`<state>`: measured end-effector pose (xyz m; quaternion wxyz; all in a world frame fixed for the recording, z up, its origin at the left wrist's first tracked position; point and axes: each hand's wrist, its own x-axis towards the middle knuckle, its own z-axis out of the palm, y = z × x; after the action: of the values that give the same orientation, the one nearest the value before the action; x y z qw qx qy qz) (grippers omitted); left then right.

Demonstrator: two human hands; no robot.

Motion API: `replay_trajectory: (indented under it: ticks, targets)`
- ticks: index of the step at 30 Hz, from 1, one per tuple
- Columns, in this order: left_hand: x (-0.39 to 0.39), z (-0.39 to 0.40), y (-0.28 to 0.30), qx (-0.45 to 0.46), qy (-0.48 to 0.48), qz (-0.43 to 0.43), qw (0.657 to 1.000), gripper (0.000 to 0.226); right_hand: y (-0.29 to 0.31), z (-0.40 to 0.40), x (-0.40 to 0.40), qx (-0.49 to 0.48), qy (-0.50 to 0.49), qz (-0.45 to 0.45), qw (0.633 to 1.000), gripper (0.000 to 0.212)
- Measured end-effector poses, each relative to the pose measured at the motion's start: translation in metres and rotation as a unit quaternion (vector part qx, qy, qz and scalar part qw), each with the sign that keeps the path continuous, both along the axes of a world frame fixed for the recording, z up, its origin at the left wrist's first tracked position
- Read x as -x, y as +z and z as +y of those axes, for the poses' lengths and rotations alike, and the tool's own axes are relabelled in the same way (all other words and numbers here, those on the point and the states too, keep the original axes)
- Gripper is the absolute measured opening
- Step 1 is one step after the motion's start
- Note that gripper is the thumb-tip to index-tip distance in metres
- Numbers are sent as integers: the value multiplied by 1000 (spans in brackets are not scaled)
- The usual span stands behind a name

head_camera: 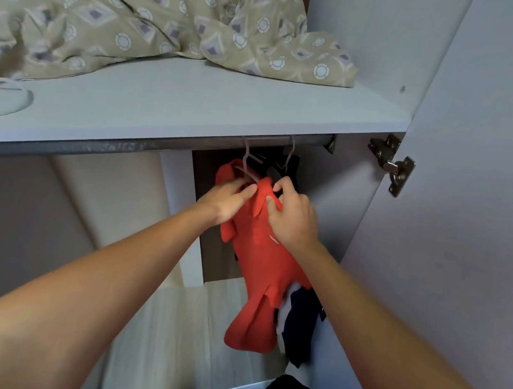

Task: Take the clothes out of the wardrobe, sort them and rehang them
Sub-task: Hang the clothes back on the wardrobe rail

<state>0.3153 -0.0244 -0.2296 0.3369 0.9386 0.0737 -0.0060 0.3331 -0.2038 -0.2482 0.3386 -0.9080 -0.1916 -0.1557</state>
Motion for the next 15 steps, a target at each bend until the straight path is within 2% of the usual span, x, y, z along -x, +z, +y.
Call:
replay_trajectory:
  ticks: [3, 8, 15]
  targets:
    - [-1, -2, -3, 10, -3, 11, 1000, 58, -3, -6, -5, 51, -28, -45, 997, 21]
    - [0, -2, -9, 1, -11, 15, 1000, 61, -11, -15, -12, -4, -95, 3, 995, 19]
    - [32, -11, -16, -23, -7, 17, 1000, 58, -14, -25, -11, 45, -170, 27, 984, 23]
